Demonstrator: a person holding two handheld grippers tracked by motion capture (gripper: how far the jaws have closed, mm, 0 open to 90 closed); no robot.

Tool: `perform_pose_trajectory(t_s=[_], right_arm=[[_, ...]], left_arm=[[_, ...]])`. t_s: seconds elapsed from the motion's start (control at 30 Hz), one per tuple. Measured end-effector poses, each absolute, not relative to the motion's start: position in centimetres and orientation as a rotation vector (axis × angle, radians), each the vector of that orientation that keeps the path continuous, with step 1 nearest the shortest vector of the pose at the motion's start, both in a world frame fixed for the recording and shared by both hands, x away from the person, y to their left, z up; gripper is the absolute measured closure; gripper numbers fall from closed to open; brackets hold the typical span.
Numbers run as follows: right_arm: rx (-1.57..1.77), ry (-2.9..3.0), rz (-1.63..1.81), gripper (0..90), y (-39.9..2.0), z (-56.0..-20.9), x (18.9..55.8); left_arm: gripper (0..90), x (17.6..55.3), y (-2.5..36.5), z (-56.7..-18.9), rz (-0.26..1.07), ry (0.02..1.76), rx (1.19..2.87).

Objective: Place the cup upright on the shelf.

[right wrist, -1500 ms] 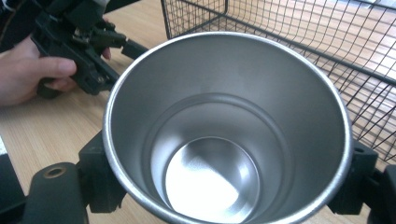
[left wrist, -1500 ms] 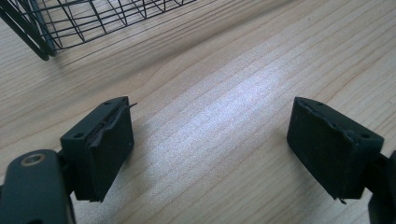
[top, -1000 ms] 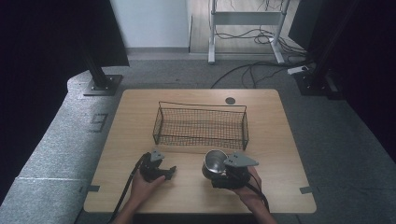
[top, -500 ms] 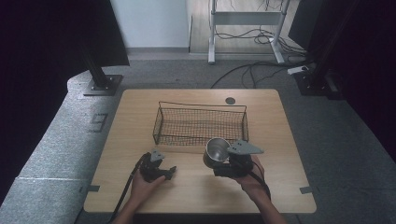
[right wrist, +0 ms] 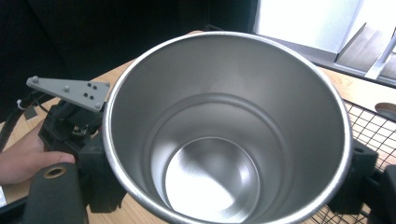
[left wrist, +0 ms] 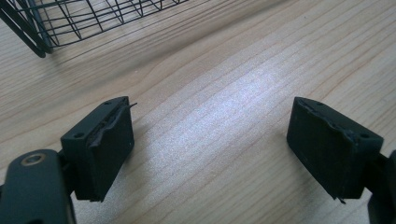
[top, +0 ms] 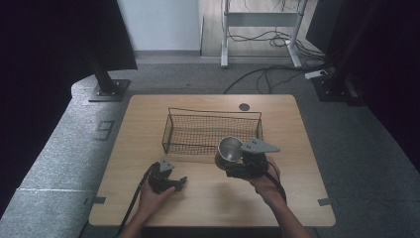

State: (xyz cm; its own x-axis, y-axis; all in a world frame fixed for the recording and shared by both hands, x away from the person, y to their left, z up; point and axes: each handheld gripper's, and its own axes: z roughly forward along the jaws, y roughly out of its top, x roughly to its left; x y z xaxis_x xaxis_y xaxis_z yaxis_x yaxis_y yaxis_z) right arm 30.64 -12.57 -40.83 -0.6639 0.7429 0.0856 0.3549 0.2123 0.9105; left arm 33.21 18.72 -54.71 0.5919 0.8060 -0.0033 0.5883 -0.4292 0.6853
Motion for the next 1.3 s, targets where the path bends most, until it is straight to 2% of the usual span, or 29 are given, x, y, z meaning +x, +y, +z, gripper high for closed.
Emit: perform_pose_trajectory(t_s=[1.3], right_arm=[[1.082,2.110,1.373,18.3,-12.5,-39.6,35.4]], left_arm=[[14.8,33.2,18.7,-54.7,0.430,1.096,2.170]])
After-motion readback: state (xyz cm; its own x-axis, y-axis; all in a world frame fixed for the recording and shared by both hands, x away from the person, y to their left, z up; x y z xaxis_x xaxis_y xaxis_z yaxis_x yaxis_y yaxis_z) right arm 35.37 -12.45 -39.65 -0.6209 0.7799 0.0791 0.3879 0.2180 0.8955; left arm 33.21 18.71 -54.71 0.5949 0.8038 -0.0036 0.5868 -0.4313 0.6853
